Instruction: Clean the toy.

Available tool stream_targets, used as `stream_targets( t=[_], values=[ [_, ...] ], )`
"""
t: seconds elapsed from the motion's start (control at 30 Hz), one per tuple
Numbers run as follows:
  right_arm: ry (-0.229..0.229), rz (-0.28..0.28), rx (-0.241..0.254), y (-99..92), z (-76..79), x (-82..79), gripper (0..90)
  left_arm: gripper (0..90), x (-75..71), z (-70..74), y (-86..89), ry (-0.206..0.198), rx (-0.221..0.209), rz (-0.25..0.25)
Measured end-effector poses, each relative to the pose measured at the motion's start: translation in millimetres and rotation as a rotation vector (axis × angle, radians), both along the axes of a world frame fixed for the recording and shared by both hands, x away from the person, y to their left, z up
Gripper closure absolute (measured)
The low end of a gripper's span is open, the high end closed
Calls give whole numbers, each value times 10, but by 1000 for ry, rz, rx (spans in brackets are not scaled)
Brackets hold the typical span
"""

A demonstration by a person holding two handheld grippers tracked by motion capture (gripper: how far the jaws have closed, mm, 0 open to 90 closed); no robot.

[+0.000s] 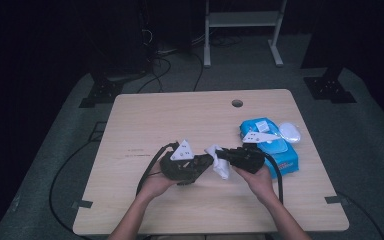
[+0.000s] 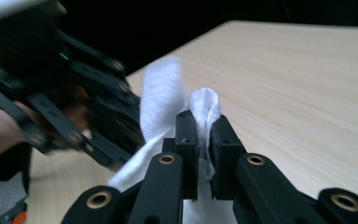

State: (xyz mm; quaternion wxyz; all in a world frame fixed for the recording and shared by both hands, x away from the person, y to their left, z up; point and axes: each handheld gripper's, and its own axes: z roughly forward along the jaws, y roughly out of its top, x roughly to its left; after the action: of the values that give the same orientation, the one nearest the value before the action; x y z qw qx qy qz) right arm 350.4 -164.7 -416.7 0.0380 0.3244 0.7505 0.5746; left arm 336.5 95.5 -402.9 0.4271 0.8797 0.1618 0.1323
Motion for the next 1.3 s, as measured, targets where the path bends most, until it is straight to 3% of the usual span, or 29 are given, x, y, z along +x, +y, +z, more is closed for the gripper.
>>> stream_targets(
  t=[0.17,0.4,0.67,0.87,1.0,1.17,1.3],
  values=[
    [34,2,-18,29,-113,27,833,592,3,4,2,-4,9,1],
    [9,17,68,7,55,-9,833,593,2,13,7,-7,-1,6],
    [48,17,52,4,-72,23,833,596,3,15,0,-9,3,2],
    [5,38,99,34,163,-19,833,629,12,3,-16,-9,0,2],
    [-24,67,78,149,279,-40,833,632,8,17,-14,-13,-6,4],
    [-42,79,66,240,313,-45,833,634,3,32,34,-15,-10,9],
    [-16,65,72,233,248,-10,833,634,-8,30,87,-10,-23,13]
  ],
)
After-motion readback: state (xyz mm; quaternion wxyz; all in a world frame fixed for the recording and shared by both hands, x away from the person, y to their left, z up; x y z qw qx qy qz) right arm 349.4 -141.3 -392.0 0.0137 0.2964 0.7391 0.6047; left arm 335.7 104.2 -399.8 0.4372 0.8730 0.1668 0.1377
